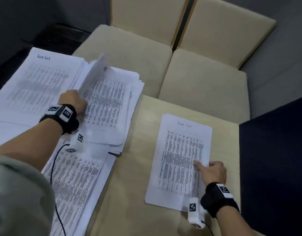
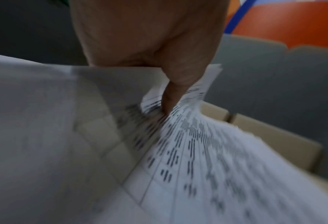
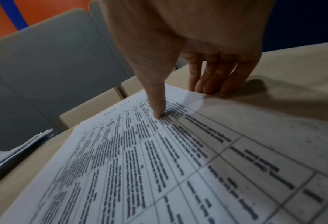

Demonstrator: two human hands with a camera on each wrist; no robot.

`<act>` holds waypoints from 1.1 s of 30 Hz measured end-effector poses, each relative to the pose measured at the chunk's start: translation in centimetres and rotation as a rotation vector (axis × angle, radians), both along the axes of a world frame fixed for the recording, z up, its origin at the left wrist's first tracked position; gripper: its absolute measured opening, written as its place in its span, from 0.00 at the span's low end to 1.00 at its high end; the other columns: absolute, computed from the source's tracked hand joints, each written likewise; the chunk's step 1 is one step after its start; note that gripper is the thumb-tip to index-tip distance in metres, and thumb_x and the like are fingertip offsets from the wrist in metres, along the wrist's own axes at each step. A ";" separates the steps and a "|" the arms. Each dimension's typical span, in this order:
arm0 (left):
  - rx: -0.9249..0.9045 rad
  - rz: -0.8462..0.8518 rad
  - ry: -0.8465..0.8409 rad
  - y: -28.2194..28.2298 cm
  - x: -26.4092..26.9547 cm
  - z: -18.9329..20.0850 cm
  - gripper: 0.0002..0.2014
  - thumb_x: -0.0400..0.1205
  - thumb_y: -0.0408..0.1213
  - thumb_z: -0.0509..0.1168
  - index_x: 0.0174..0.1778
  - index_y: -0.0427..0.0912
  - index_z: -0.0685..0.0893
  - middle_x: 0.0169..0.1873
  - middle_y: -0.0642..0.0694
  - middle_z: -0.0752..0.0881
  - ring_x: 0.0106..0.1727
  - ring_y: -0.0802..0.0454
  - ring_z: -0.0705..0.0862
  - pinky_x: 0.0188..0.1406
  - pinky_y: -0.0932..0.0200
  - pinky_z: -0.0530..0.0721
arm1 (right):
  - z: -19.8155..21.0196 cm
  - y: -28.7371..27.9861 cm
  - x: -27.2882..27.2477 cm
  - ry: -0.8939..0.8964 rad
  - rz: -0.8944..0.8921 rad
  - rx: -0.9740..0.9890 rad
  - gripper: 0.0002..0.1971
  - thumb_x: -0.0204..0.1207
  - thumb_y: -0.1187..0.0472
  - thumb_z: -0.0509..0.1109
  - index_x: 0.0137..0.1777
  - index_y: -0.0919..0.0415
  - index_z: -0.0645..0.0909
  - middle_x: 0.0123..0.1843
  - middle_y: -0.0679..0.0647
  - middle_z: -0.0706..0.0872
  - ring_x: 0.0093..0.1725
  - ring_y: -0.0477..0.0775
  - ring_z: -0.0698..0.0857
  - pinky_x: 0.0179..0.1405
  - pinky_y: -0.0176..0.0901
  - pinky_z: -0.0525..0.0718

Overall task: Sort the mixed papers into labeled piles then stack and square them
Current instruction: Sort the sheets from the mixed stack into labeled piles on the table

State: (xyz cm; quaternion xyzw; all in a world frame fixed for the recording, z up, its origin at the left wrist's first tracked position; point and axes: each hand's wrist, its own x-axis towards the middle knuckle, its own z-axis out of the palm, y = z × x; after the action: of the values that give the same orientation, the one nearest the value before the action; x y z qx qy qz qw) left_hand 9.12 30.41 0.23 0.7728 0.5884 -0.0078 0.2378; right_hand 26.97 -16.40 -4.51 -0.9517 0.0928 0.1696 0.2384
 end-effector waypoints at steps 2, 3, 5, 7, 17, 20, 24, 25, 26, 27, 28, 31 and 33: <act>0.144 0.003 0.065 -0.8 0.8 -1.1 0.23 0.73 0.30 0.71 0.64 0.31 0.75 0.59 0.30 0.80 0.57 0.34 0.79 0.54 0.41 0.79 | 0.0 0.0 0.1 0.003 -0.002 0.024 0.27 0.63 0.45 0.85 0.51 0.59 0.75 0.50 0.58 0.82 0.52 0.62 0.82 0.50 0.46 0.77; 0.230 0.039 0.048 -1.3 1.2 -1.3 0.29 0.71 0.28 0.72 0.67 0.31 0.72 0.64 0.30 0.75 0.64 0.33 0.75 0.60 0.39 0.74 | 0.0 0.0 0.1 -0.008 -0.006 0.044 0.25 0.65 0.48 0.84 0.50 0.59 0.75 0.47 0.56 0.82 0.50 0.61 0.82 0.48 0.46 0.76; 0.342 0.036 -0.064 -3.0 2.1 -0.9 0.32 0.69 0.28 0.72 0.69 0.33 0.69 0.67 0.33 0.72 0.68 0.34 0.71 0.63 0.38 0.70 | 0.0 -0.3 0.1 -0.082 -0.006 0.085 0.17 0.69 0.54 0.83 0.47 0.60 0.79 0.42 0.54 0.83 0.48 0.62 0.84 0.48 0.45 0.76; 0.383 -0.061 -0.201 -5.4 3.3 -0.3 0.29 0.72 0.32 0.71 0.69 0.35 0.71 0.66 0.36 0.73 0.67 0.36 0.72 0.63 0.39 0.70 | -0.1 -0.9 -0.1 -0.162 0.011 0.131 0.11 0.71 0.57 0.82 0.42 0.58 0.82 0.37 0.50 0.85 0.45 0.61 0.85 0.49 0.46 0.79; -0.192 -0.289 -0.157 -25.2 6.0 -3.6 0.20 0.82 0.44 0.66 0.66 0.37 0.74 0.63 0.41 0.79 0.62 0.42 0.81 0.60 0.49 0.80 | 0.9 -5.5 -1.1 -0.125 0.213 0.412 0.18 0.83 0.52 0.69 0.37 0.65 0.83 0.36 0.64 0.87 0.36 0.52 0.80 0.40 0.50 0.82; -0.166 -0.307 -0.002 -28.8 5.0 -4.9 0.26 0.81 0.49 0.68 0.68 0.36 0.70 0.63 0.40 0.76 0.61 0.43 0.80 0.55 0.51 0.81 | 1.5 -6.8 -2.0 -0.144 0.084 0.530 0.10 0.85 0.63 0.65 0.55 0.62 0.89 0.54 0.53 0.90 0.54 0.50 0.86 0.60 0.41 0.83; -0.109 -0.254 -0.040 -30.2 4.7 -5.4 0.26 0.79 0.47 0.72 0.66 0.38 0.71 0.62 0.42 0.77 0.59 0.44 0.81 0.54 0.50 0.83 | 0.8 -8.3 -2.5 -0.122 -0.170 0.834 0.14 0.78 0.78 0.60 0.39 0.65 0.83 0.56 0.55 0.91 0.55 0.48 0.88 0.47 0.27 0.84; -0.072 -0.268 -0.042 -30.4 4.7 -5.3 0.26 0.79 0.46 0.72 0.66 0.38 0.71 0.62 0.42 0.77 0.59 0.43 0.80 0.55 0.49 0.82 | 0.7 -8.6 -2.9 -0.087 -0.210 0.869 0.14 0.78 0.79 0.59 0.37 0.64 0.80 0.53 0.57 0.91 0.52 0.48 0.88 0.45 0.28 0.84; -0.047 -0.296 -0.041 -30.5 4.7 -5.2 0.26 0.78 0.45 0.72 0.67 0.39 0.71 0.62 0.42 0.76 0.60 0.43 0.80 0.57 0.48 0.82 | 0.4 -8.9 -3.2 -0.058 -0.249 0.876 0.14 0.79 0.78 0.59 0.37 0.63 0.78 0.49 0.56 0.89 0.49 0.48 0.87 0.44 0.28 0.83; -0.041 -0.324 -0.038 -30.6 4.8 -5.0 0.26 0.78 0.46 0.73 0.67 0.39 0.72 0.63 0.42 0.76 0.60 0.42 0.80 0.58 0.47 0.82 | 0.2 -9.1 -3.4 -0.032 -0.280 0.864 0.13 0.81 0.77 0.59 0.40 0.62 0.80 0.46 0.55 0.87 0.50 0.50 0.85 0.47 0.30 0.82; -0.063 -0.347 -0.035 -30.7 5.0 -4.8 0.27 0.78 0.47 0.73 0.67 0.39 0.72 0.63 0.42 0.76 0.61 0.42 0.80 0.60 0.47 0.82 | 0.0 -9.2 -3.4 -0.008 -0.300 0.854 0.12 0.82 0.75 0.60 0.46 0.62 0.83 0.48 0.54 0.86 0.53 0.51 0.82 0.53 0.34 0.80; -0.163 -0.365 0.013 -31.0 5.6 -4.2 0.23 0.78 0.42 0.73 0.64 0.36 0.75 0.61 0.40 0.78 0.60 0.40 0.81 0.57 0.50 0.81 | -0.2 -9.2 -3.1 0.027 -0.302 0.821 0.14 0.82 0.73 0.60 0.63 0.66 0.82 0.59 0.57 0.85 0.63 0.54 0.80 0.69 0.48 0.73; -0.166 -0.380 0.019 -31.6 5.9 -3.9 0.11 0.78 0.35 0.70 0.53 0.38 0.79 0.53 0.40 0.84 0.51 0.41 0.84 0.45 0.54 0.83 | -0.2 -9.3 -3.1 0.038 -0.262 0.828 0.15 0.81 0.75 0.60 0.64 0.69 0.81 0.60 0.58 0.85 0.62 0.55 0.80 0.68 0.48 0.74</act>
State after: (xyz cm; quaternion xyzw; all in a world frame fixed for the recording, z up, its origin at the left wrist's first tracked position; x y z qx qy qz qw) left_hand 15.03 -1.17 -3.64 0.8475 0.4316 -0.1084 0.2895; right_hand 23.90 -25.65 -4.66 -0.7527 0.1412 0.1785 0.6178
